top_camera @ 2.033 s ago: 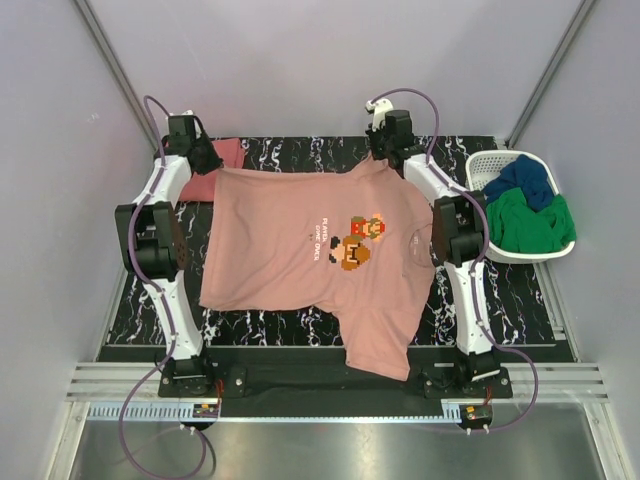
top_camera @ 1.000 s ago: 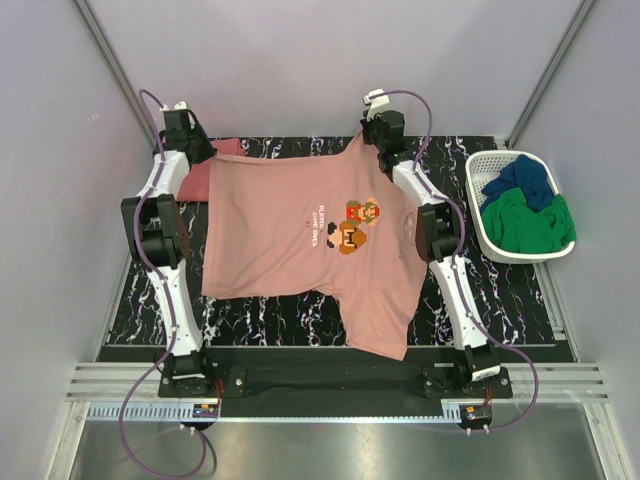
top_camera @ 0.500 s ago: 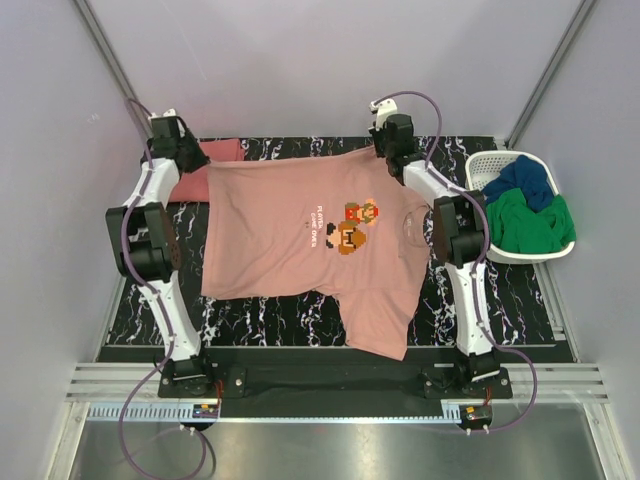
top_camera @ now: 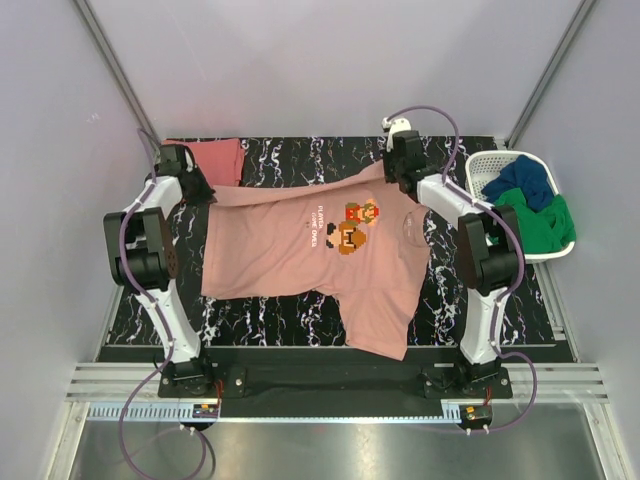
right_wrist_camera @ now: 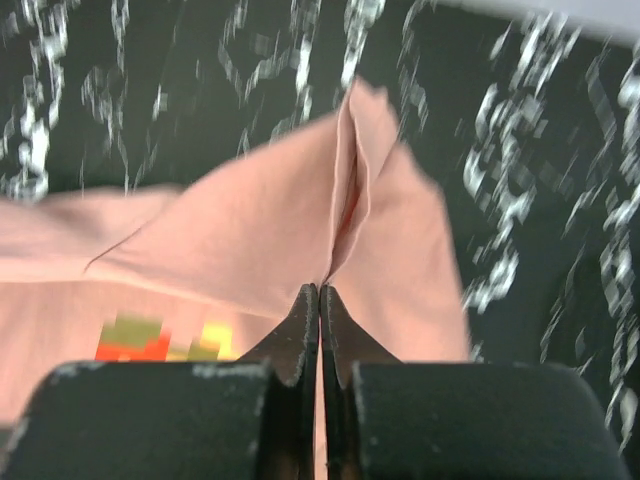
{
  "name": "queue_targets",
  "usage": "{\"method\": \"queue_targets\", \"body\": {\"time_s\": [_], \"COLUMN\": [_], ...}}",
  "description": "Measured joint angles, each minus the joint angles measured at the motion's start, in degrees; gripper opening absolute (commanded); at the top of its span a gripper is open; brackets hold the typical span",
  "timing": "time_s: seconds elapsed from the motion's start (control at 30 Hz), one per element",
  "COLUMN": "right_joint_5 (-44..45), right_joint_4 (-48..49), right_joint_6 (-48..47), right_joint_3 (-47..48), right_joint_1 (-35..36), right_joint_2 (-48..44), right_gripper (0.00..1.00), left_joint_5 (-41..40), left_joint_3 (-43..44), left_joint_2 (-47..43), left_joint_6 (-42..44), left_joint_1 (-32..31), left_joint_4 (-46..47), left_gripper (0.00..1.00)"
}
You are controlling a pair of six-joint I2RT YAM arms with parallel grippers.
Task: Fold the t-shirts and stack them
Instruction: Fold the tshirt
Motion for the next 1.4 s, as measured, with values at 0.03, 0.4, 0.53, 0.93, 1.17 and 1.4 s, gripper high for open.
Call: {"method": "queue_targets", "body": {"time_s": [0.03,0.4,0.53,0.93,1.17,1.4], "right_joint_5": [0.4,3.9,4.0,3.1,-0.5,-1.2], "right_joint_4": [-1.0,-7.9,-8.6,-10.1,-9.7,-13.5], "right_joint_6": [0.8,10.3,13.4,18.9,21.2,22.7], "right_joint_3": [-1.3,-13.1,-15.3,-17.2,-20.2,-18.6], "right_joint_1": [0.4,4.8,4.8,4.8,4.8,4.7], "right_joint_2": [-0.7,-6.1,-7.4,-11.5,-11.7,-11.7], "right_gripper": [0.0,0.0,0.0,0.0,0.27,0.42], "left_joint_5": [0.0,-0.3,-1.4,-3.4,-4.6,-8.7], "left_joint_3": [-1.0,-3.4,-5.2,-9.2,-9.2,-6.3], "left_joint_2": [-0.6,-4.0,-4.3,-6.1,-6.2,-6.2], "left_joint_6": [0.1,1.1,1.0,-0.2,-0.7,-1.9], "left_joint_1": [0.0,0.1,0.1,0.1,0.0,0.0], "left_joint_4": [-0.8,-3.9,-5.2,-6.7,-8.9,-12.5], "left_gripper": [0.0,0.0,0.0,0.0,0.29,0.43]}}
